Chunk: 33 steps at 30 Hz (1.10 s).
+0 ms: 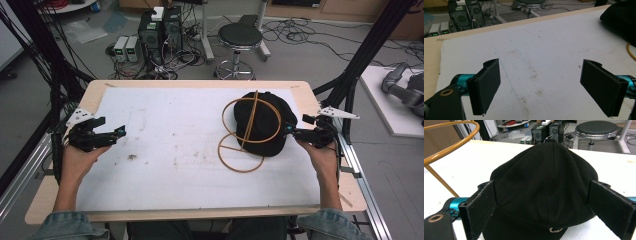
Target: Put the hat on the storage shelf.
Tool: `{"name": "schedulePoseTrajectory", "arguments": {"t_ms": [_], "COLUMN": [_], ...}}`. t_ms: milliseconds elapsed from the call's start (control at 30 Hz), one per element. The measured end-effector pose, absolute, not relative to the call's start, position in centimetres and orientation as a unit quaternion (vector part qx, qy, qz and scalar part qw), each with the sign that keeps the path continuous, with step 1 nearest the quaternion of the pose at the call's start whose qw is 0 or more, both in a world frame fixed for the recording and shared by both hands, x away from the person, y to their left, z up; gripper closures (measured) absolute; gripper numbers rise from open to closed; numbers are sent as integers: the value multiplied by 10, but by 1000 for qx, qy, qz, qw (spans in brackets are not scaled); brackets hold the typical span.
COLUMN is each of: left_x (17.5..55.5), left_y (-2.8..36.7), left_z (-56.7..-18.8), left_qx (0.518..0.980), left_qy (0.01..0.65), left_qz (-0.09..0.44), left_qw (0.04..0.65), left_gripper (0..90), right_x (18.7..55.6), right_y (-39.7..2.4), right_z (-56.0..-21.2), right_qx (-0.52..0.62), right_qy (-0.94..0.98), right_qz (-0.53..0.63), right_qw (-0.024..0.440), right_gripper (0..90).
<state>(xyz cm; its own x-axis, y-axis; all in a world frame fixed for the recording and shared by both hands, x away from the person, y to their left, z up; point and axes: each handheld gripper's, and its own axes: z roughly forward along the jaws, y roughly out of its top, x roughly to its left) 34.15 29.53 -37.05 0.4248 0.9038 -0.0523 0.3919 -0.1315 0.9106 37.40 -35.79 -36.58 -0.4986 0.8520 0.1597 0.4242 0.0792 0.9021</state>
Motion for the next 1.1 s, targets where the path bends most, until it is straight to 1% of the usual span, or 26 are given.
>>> {"name": "schedulePoseTrajectory", "arguments": {"t_ms": [200, 833, 967, 1067, 1100], "left_x": [342, 339, 339, 339, 339], "left_y": [296, 292, 291, 291, 291], "left_z": [-371, -368, -368, -368, -368], "left_qx": [697, 702, 703, 702, 702], "left_qy": [467, 456, 455, 455, 456], "left_qz": [277, 280, 278, 277, 276], "left_qw": [468, 471, 470, 472, 472], "left_gripper": [169, 169, 169, 169, 169], "right_x": [374, 373, 375, 378, 379], "right_y": [-358, -357, -356, -358, -358], "right_z": [-367, -366, -367, -367, -366], "right_qx": [455, 457, 456, 460, 459], "right_qy": [708, 705, 708, 705, 706], "right_qz": [498, 497, 494, 497, 496], "right_qw": [211, 217, 217, 208, 213], "right_gripper": [88, 88, 88, 88, 88]}}
